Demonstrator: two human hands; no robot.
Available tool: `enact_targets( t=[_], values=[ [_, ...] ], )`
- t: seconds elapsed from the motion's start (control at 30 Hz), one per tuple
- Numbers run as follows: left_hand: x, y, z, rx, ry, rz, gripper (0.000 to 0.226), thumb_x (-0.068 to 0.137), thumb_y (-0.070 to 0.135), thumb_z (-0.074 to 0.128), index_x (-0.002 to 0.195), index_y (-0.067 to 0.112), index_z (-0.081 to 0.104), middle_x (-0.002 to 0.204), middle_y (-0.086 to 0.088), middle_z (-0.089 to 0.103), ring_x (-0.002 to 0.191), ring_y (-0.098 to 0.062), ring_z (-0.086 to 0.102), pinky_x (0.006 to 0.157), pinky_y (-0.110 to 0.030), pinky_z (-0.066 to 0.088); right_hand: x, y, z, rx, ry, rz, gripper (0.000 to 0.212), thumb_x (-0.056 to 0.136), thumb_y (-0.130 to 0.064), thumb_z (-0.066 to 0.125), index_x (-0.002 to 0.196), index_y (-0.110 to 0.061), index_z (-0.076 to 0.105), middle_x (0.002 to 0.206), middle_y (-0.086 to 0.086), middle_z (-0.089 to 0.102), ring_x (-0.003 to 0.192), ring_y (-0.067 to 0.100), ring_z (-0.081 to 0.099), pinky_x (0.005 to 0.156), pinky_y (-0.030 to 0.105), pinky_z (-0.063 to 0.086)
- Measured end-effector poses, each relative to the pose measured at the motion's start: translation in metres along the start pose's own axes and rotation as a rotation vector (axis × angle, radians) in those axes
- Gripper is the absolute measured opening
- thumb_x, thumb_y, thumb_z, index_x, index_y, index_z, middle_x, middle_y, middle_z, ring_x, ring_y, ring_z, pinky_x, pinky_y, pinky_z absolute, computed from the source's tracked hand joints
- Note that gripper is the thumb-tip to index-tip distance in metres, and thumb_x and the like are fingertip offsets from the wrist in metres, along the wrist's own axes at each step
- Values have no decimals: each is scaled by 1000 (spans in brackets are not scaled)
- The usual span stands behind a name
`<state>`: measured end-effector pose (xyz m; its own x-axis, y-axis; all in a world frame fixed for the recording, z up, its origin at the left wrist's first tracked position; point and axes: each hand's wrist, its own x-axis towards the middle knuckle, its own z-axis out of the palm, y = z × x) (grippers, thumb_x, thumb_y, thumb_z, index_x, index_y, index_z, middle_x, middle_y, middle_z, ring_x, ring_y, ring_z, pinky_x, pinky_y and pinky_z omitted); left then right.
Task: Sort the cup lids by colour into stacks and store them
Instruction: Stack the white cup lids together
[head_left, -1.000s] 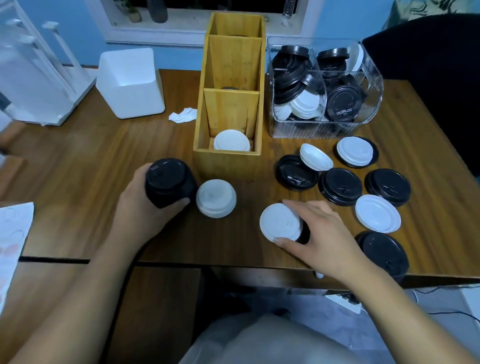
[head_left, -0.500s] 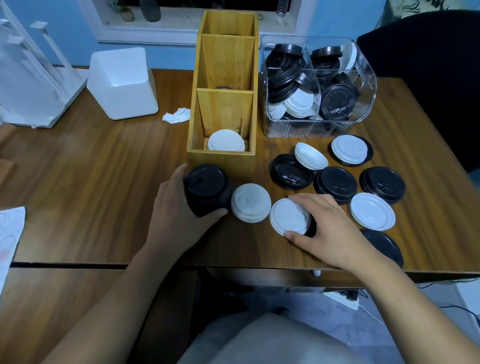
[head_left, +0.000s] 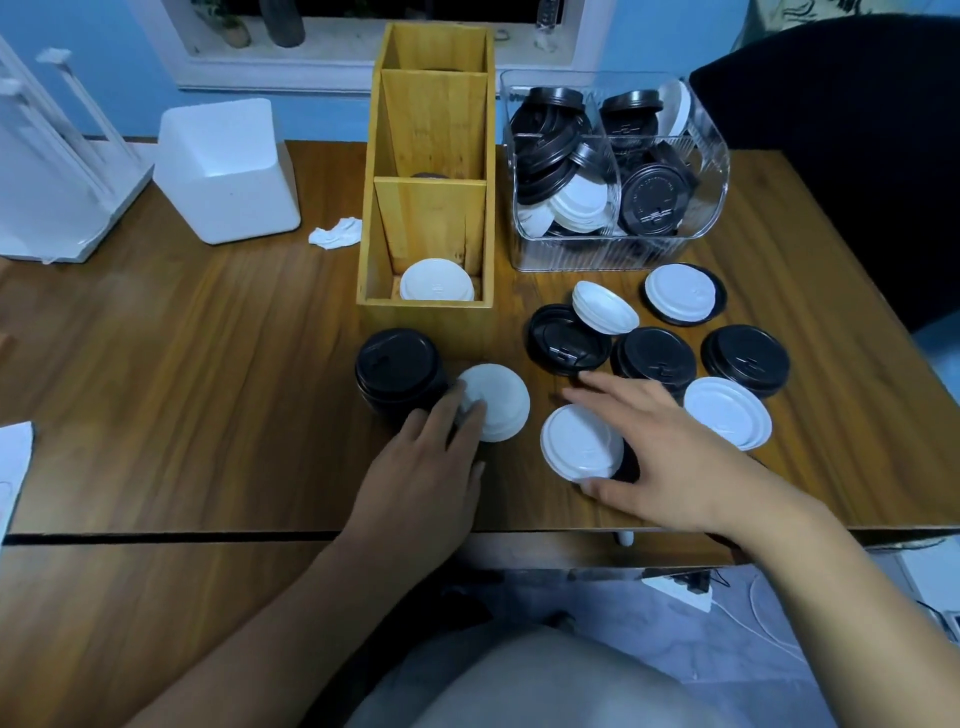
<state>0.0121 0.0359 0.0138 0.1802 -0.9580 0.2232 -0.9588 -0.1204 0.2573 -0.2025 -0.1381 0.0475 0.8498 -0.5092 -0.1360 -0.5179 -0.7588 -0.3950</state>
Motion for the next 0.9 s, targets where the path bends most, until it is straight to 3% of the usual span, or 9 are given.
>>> enact_targets(
  t=[0.07,0.17,0.33,0.47,0.53,0.63,0.73,0.8,0.9],
  values=[
    [6,5,1,-11,-15,40,51,95,25,63,144,12,53,144,-11,46,108,-26,58,84,-41,58,-1,7,1,-2,-39,-35,84,80,-44,77,152,-41,35,155,-21,33,140,6,28,115,36,36],
    [15,12,-4,-81,-23,101,48,92,20,67,139,12,58,124,-5,51,102,-23,54,82,-40,57,-3,12,-2,-61,6,33,79,81,-46,77,148,-42,36,145,-20,43,130,9,36,107,34,42],
    [30,3,-15,-185,-109,240,71,86,21,73,150,18,42,158,2,34,145,-18,29,118,-30,30,-8,15,-1,-123,5,60,81,81,-53,75,150,-43,33,144,-20,39,129,11,36,102,36,46],
    [35,2,-3,-339,-183,100,83,85,39,80,153,21,36,159,9,33,146,-7,24,122,-32,28,-6,14,-2,-27,-53,1,90,82,-36,76,156,-41,27,163,-21,18,144,6,18,116,28,29],
    [35,2,4,-411,-154,56,82,84,35,82,152,22,38,154,10,39,143,-5,30,120,-34,31,-4,12,-3,-17,-86,-12,88,83,-34,75,157,-39,27,160,-20,26,141,6,21,116,29,31],
    [35,-1,9,-497,-149,44,86,82,28,84,152,23,35,156,12,35,144,-2,31,120,-31,32,-4,3,-6,-224,-33,77,89,79,-72,64,154,-39,30,138,-16,44,121,12,35,100,35,44],
    [31,2,12,-459,-114,-21,96,77,43,85,154,23,30,161,11,26,148,-5,26,120,-26,25,-10,2,-7,-312,5,104,99,72,-88,50,155,-40,25,142,-15,38,125,13,33,98,37,44],
    [27,6,16,-391,-58,-103,99,76,55,82,153,22,30,157,7,32,143,-10,29,115,-27,24,-13,6,-8,-204,-30,39,95,77,-77,61,156,-41,22,153,-20,28,133,9,27,104,36,42],
    [28,8,20,-398,-60,-127,98,76,53,83,153,22,31,150,7,43,135,-8,34,113,-27,27,-12,13,-6,-105,-46,20,85,81,-55,75,152,-39,34,148,-20,40,132,5,32,108,30,40]
  ],
)
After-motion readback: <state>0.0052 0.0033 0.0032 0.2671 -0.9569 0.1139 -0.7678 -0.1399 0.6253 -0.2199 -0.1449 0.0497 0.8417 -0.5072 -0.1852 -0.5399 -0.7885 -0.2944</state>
